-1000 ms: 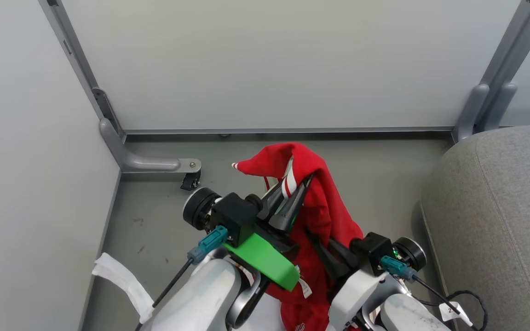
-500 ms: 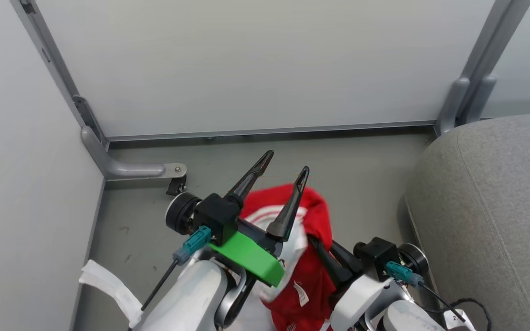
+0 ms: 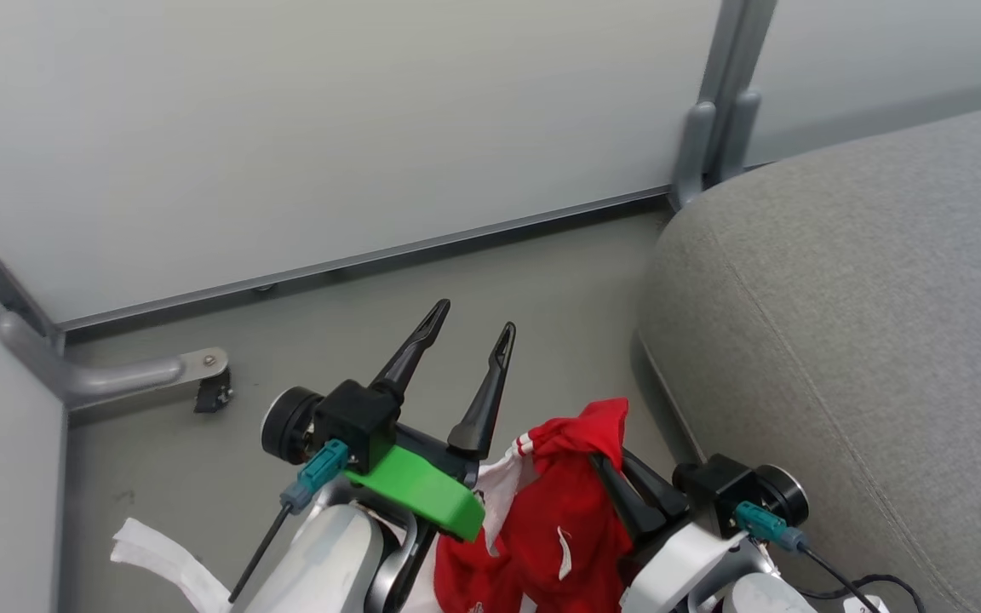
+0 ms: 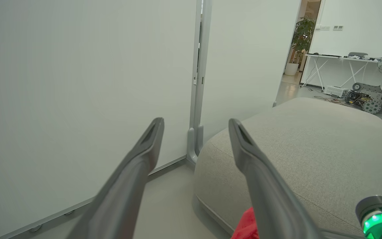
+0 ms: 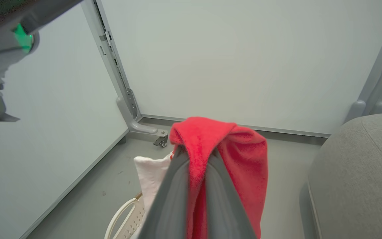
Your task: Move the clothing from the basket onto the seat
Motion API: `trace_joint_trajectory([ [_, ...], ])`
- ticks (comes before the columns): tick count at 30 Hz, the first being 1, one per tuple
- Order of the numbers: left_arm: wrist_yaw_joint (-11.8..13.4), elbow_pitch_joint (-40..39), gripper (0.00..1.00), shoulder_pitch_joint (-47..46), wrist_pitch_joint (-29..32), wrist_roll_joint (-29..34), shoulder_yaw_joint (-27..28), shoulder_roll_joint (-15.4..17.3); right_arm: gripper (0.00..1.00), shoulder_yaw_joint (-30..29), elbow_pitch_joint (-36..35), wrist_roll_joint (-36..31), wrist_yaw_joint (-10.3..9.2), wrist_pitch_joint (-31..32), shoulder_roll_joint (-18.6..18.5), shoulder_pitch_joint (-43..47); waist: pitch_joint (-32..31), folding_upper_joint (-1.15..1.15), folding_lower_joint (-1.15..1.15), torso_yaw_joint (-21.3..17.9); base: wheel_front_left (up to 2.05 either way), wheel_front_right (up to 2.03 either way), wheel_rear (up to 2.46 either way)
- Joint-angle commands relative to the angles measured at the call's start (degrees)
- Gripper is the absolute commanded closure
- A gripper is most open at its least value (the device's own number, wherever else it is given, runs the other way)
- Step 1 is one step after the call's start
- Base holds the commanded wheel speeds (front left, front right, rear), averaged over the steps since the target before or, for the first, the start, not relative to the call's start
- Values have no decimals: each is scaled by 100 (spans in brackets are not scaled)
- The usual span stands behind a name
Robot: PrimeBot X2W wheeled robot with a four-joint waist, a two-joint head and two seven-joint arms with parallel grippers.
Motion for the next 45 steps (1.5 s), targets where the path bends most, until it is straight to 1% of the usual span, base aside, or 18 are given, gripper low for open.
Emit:
trace_joint_trajectory([
  [1, -21, -7, 0, 80, 4, 80, 38, 61, 100, -24, -52, -25, -6, -28, -18, 37, 107, 0, 0, -759, 0, 0, 0],
  [2, -21, -21, 0, 130, 4, 107, 84, 75, 100, -16, -81, -24, -6, -28, -17, 47, 131, 0, 0, -954, 0, 0, 0],
  [6, -21, -62, 0, 216, 4, 185, 220, 103, 100, -78, -186, -76, -6, -29, -16, 69, 220, 0, 0, -1484, 0, 0, 0],
  [12, -21, -121, 0, 311, 4, 235, 371, 186, 100, -174, -303, -143, -6, -28, -13, -4, 383, 0, 0, -2138, 0, 0, 0],
  [16, -21, -151, 0, 365, 4, 249, 368, 207, 100, -199, -404, -215, -6, -29, -38, -225, 546, 0, 0, -2417, 0, 0, 0],
  [18, -21, -194, 0, 330, 4, 203, 339, 220, 100, -179, -449, -240, -6, -29, -126, -429, 715, 0, 0, -2488, 0, 0, 0],
  [20, -21, -197, 0, 258, 5, 214, 208, 315, 100, -202, -506, -273, -6, -29, -240, -741, 903, 0, 0, -2524, 0, 0, 0],
  [22, -21, -244, 0, 159, 4, 210, 105, 388, 100, -293, -564, -283, -6, -29, -387, -1084, 1096, 0, 0, -2534, 0, 0, 0],
  [26, -21, -327, 0, 3, 4, 215, -63, 575, 100, -467, -655, -388, -6, -29, -793, -1957, 1509, 0, 0, -2416, 0, 0, 0],
  [32, -21, -389, 0, -270, 5, 164, -217, 901, 100, -820, -554, -614, -6, -29, -1495, -3369, 2163, 0, 0, -2110, 0, 0, 0],
  [36, -21, -484, 0, -462, 4, 144, -303, 1066, 100, -1108, -251, -737, -6, -29, -1948, -4198, 2541, 0, 0, -1876, 0, 0, 0],
  [41, -21, -597, 0, -644, 4, 115, -268, 1201, 100, -1489, 276, -816, -7, -29, -2320, -5015, 2942, 0, 0, -1656, 0, 0, 0],
  [45, -21, -644, 0, -748, 5, 107, -286, 1314, 100, -1721, 684, -992, -7, -23, -2548, -5371, 3182, 0, 0, -1530, 0, 0, 0],
])
